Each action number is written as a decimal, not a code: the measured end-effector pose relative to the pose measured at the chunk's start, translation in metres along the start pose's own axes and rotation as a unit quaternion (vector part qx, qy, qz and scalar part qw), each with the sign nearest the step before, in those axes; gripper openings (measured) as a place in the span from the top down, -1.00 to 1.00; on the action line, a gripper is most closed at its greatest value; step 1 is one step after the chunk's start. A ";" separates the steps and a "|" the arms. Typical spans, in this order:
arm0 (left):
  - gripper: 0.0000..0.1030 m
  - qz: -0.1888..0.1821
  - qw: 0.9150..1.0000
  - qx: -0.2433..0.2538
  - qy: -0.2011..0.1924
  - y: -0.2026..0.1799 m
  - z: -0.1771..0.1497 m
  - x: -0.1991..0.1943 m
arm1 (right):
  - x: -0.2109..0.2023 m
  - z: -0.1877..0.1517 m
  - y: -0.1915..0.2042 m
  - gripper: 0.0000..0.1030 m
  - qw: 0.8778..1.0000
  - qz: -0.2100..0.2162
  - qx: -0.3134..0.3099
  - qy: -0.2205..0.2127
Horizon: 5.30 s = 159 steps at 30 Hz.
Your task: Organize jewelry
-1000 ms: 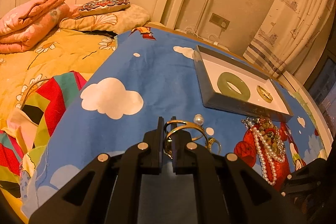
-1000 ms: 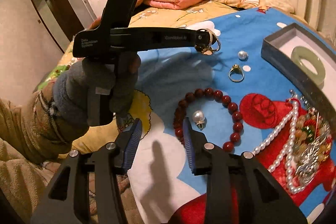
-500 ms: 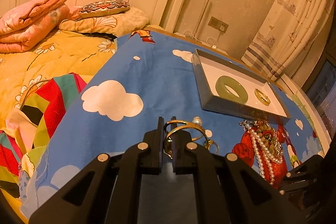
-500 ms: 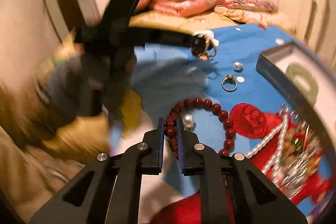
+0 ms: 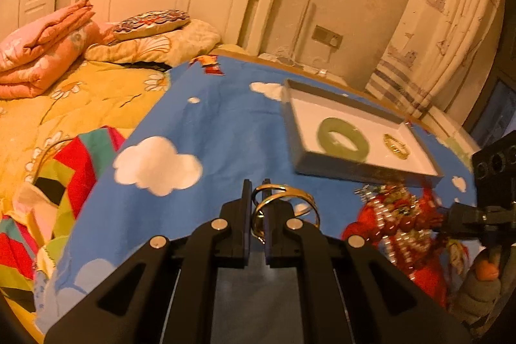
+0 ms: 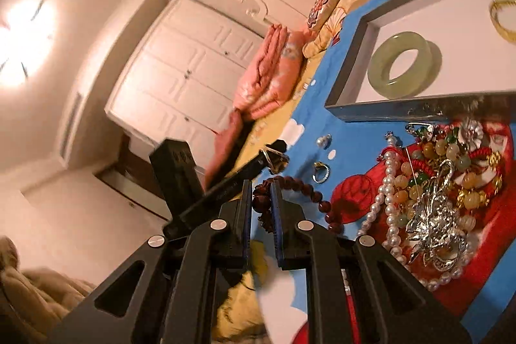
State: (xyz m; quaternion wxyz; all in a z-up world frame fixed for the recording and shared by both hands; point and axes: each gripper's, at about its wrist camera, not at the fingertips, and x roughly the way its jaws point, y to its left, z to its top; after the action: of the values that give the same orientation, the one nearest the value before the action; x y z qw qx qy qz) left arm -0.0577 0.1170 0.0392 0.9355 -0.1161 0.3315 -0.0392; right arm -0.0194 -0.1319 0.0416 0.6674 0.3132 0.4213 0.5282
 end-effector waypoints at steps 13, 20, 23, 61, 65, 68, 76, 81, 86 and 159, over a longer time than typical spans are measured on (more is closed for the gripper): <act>0.89 -0.059 0.996 0.073 -0.006 -0.082 0.036 0.019 | -0.050 0.029 0.002 0.74 0.996 0.030 0.021 -0.084; 0.89 -0.084 0.991 0.105 0.003 -0.126 0.067 0.056 | -0.083 0.063 -0.015 0.74 0.990 -0.027 0.012 -0.138; 0.89 -0.091 0.990 0.108 0.014 -0.138 0.085 0.078 | -0.087 0.078 -0.024 0.74 0.986 -0.064 0.007 -0.153; -0.95 0.106 0.993 -0.028 0.044 0.010 0.001 0.023 | -0.057 0.009 0.002 -0.58 0.953 -0.269 -0.113 -0.081; -0.95 0.066 0.992 -0.093 0.052 0.033 0.002 0.027 | -0.022 -0.004 0.014 -0.58 0.946 -0.282 -0.156 -0.035; -0.95 0.052 0.992 -0.107 0.042 0.037 0.001 0.024 | 0.006 -0.015 0.025 -0.58 0.939 -0.286 -0.191 -0.002; -0.95 0.049 0.992 -0.108 0.040 0.032 0.001 0.023 | 0.073 -0.049 0.048 -0.56 0.902 -0.304 -0.294 0.085; -0.95 0.048 0.987 -0.151 -0.021 0.045 -0.001 0.004 | 0.105 -0.052 0.059 -0.40 0.866 -0.333 -0.352 0.121; -0.95 0.055 0.980 -0.188 -0.031 0.056 0.000 0.001 | 0.136 -0.024 0.043 -0.14 0.871 -0.343 -0.320 0.149; 0.88 -0.091 0.980 0.173 0.034 -0.181 -0.014 0.013 | -0.123 -0.036 -0.017 0.52 0.904 -0.383 -0.152 -0.112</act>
State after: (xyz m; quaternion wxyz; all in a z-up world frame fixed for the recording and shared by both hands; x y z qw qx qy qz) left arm -0.0555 -0.0629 0.0642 0.9219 0.0193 0.3398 -0.1851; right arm -0.0552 -0.2562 0.0393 0.9009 0.0792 0.3454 0.2506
